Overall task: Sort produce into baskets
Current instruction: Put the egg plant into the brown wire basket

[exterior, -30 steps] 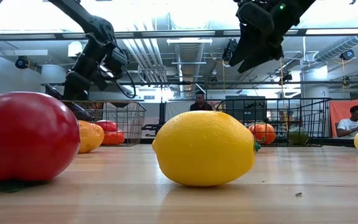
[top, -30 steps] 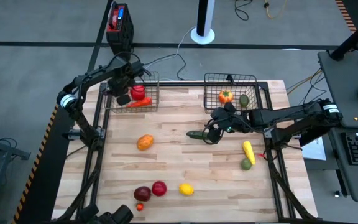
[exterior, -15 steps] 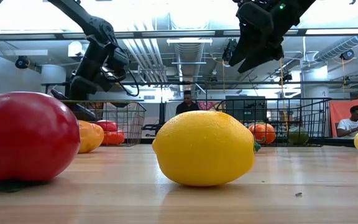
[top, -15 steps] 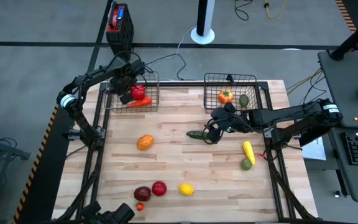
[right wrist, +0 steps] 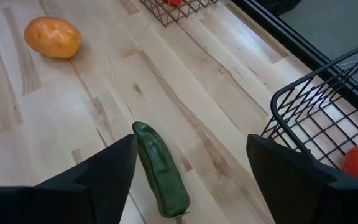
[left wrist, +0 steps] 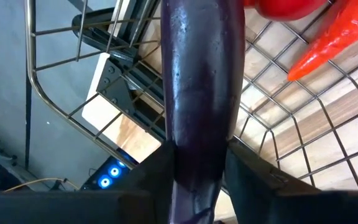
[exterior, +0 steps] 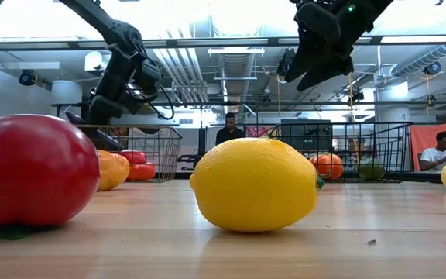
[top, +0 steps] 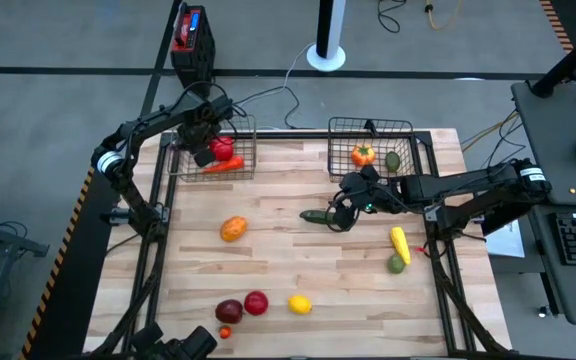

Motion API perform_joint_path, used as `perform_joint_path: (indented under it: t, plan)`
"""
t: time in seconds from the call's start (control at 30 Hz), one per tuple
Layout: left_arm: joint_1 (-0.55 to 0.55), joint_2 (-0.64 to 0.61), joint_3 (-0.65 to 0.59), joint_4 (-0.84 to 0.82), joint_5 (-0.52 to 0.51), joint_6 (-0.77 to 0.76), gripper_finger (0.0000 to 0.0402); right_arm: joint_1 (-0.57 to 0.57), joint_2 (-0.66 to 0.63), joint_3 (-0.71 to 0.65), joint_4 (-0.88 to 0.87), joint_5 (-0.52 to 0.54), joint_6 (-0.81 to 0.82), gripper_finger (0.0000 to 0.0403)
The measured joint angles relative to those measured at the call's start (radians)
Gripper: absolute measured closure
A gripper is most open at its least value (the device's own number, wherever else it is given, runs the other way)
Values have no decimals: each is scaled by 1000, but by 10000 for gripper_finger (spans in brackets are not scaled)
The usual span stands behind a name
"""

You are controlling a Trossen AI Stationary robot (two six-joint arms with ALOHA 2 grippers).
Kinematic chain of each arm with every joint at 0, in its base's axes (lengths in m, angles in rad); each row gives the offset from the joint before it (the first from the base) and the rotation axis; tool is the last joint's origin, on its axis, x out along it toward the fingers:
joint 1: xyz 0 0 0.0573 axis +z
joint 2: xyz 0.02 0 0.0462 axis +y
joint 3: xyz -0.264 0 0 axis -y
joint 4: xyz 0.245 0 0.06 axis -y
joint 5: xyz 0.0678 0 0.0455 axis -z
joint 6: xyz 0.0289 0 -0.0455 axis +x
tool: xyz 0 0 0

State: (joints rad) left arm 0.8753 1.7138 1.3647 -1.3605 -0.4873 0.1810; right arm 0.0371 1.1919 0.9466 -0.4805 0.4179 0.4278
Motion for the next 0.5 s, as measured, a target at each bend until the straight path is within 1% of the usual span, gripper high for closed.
perform_joint_path:
  t: [0.13,0.5]
  plan:
    - [0,0,0,1,0,-3,274,0,0,0,0,-2,0,103]
    - [0,0,0,9,0,-15,269,0,0,0,0,-2,0,99]
